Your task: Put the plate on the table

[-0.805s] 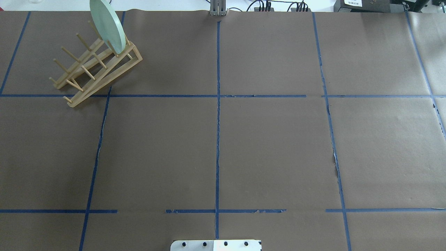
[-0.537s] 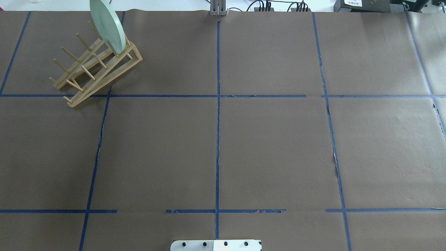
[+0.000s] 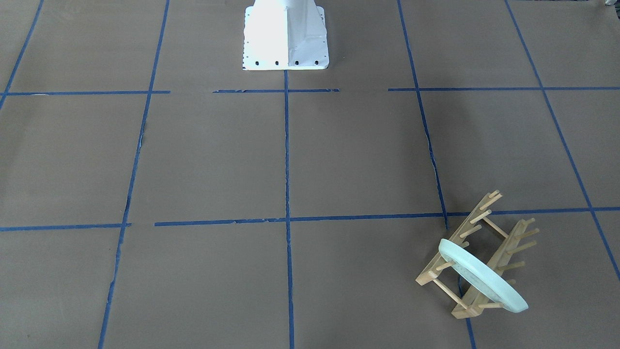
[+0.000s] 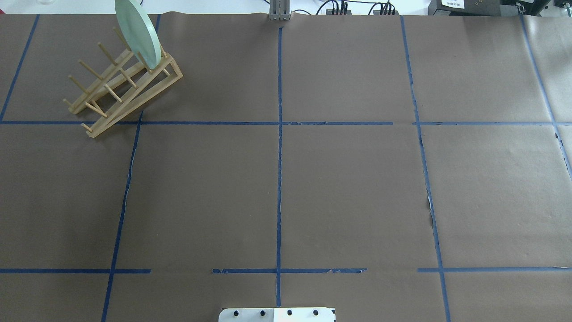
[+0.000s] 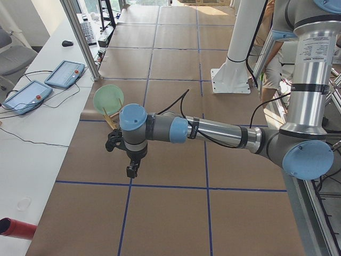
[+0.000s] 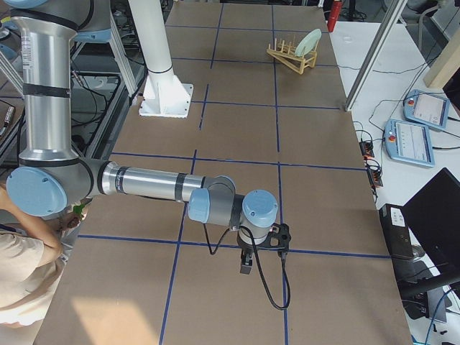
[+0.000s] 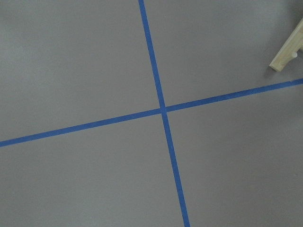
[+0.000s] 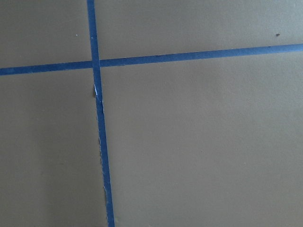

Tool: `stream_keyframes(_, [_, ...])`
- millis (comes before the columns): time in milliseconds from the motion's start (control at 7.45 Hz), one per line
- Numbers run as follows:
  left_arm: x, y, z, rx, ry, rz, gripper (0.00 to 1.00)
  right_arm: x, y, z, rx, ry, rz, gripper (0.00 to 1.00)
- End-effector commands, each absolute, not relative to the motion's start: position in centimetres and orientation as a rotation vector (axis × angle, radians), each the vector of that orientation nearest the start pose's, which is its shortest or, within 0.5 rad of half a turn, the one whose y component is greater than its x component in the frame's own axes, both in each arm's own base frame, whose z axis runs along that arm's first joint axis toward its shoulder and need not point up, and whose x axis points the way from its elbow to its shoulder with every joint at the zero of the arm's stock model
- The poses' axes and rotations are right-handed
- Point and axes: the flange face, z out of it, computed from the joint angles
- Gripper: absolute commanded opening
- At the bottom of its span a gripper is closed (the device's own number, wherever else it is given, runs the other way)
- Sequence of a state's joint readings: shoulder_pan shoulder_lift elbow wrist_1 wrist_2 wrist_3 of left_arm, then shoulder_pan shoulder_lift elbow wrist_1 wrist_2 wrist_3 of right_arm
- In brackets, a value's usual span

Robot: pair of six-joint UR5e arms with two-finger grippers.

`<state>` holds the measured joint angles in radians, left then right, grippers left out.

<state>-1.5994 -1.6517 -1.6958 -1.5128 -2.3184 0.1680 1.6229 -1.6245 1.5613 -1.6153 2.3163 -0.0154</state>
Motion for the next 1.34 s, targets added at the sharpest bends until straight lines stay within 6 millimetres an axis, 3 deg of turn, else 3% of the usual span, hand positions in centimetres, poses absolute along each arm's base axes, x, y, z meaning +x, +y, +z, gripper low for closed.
stream_keyframes(0, [-8.4, -58.1, 50.9, 0.383, 0.678, 0.236, 1.00, 9.0, -45.6, 69.5, -0.077, -0.748, 0.075, 1.00])
stream_keyframes(134, [-7.8, -58.3, 49.8, 0.369, 0.772, 0.130, 1.00, 9.0, -45.6, 69.6, -0.079, -0.748, 0.076, 1.00])
stream_keyframes(268, [-6.5, -58.1, 47.5, 0.334, 0.987, -0.043, 1.00, 9.0, -45.6, 69.5, -0.077, -0.748, 0.075, 1.00])
stream_keyframes(402, [-6.0, -58.5, 47.4, 0.379, 1.060, -0.094, 1.00, 9.0, -45.6, 69.6, -0.079, -0.748, 0.076, 1.00])
stream_keyframes(537, [-3.0, -59.9, 46.4, 0.381, 1.125, -0.143, 1.00, 9.0, -45.6, 69.5, -0.077, -0.748, 0.075, 1.00])
stream_keyframes(805, [5.7, -61.3, 41.1, 0.212, 1.277, -0.329, 1.00, 9.0, -45.6, 69.6, -0.079, -0.748, 0.076, 1.00])
stream_keyframes(939, [7.8, -63.8, 38.1, 0.180, 1.281, -0.533, 1.00, 9.0, -45.6, 69.6, -0.079, -0.748, 0.076, 1.00])
stream_keyframes(1073, [10.7, -65.2, 37.0, 0.162, 1.320, -0.649, 1.00, 9.0, -45.6, 69.6, -0.079, -0.748, 0.076, 1.00])
stream_keyframes(1207, [11.4, -66.1, 37.9, 0.117, 1.418, -0.807, 1.00, 9.0, -45.6, 69.5, -0.077, -0.748, 0.075, 1.00])
